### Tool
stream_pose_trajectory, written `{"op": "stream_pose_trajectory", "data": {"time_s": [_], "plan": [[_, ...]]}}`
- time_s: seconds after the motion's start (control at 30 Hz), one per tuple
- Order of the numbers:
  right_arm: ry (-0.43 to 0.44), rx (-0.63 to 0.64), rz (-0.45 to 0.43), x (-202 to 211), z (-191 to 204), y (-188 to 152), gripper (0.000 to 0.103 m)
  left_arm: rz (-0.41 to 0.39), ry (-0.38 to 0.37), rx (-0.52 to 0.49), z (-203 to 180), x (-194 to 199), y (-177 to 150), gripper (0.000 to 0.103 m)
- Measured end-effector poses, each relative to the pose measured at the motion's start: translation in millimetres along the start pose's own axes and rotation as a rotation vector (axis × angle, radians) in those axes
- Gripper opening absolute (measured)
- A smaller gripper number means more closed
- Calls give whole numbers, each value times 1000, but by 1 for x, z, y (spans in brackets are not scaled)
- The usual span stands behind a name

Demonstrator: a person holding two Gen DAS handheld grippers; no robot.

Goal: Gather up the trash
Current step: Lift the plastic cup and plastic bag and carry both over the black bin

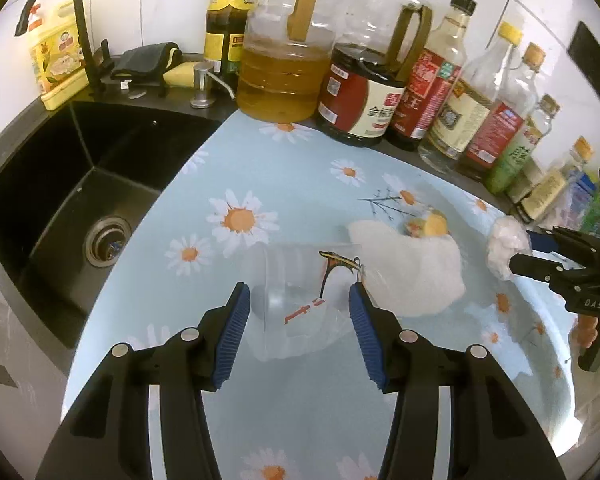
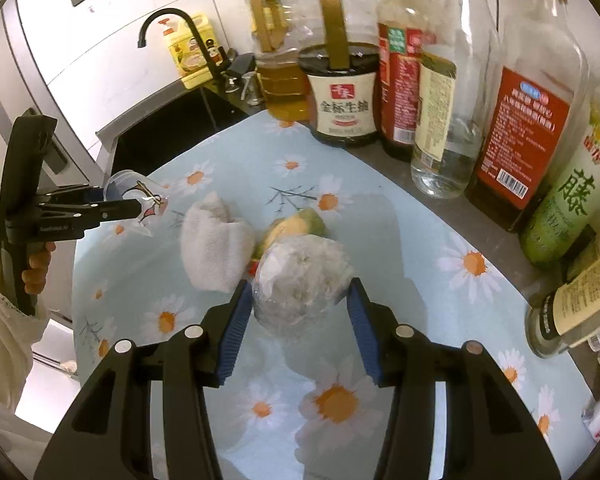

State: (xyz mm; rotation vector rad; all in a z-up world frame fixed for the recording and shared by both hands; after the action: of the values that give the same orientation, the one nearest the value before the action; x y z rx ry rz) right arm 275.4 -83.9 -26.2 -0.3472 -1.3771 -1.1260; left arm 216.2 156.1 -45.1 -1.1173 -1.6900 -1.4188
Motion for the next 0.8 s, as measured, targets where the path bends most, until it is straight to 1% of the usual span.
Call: {"op": "stream_pose_trajectory", "data": {"time_s": [0.2, 0.33, 0.47, 0.67, 0.8], "plan": [[-3, 38, -9, 14, 33, -9, 50, -27, 9, -6, 3, 24, -24, 50], [20, 51, -9, 14, 54, -15, 50, -40, 25, 8, 10, 40, -43, 50], [38, 93, 1, 12, 80, -18, 50, -47, 42, 28, 20, 57, -65, 50], [72, 172, 14, 8, 122, -21, 50, -60, 90, 68, 34, 84, -102, 50], [118, 224, 25, 4, 153, -24, 50, -61, 123, 100, 45, 99, -127, 50]]}}
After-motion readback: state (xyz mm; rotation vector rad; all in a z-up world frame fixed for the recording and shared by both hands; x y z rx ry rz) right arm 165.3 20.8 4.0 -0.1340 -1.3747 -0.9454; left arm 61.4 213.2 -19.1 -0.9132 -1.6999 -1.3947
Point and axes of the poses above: each gripper's, at about its wrist camera, not at the fingertips, and x roughly against the way its jaws point, z to its left, y to its top, the point moved 1 cm from there along -x, roughly the way its jaws point, and after that the axes turned 9 degrees about z, right-handed, at the moved point
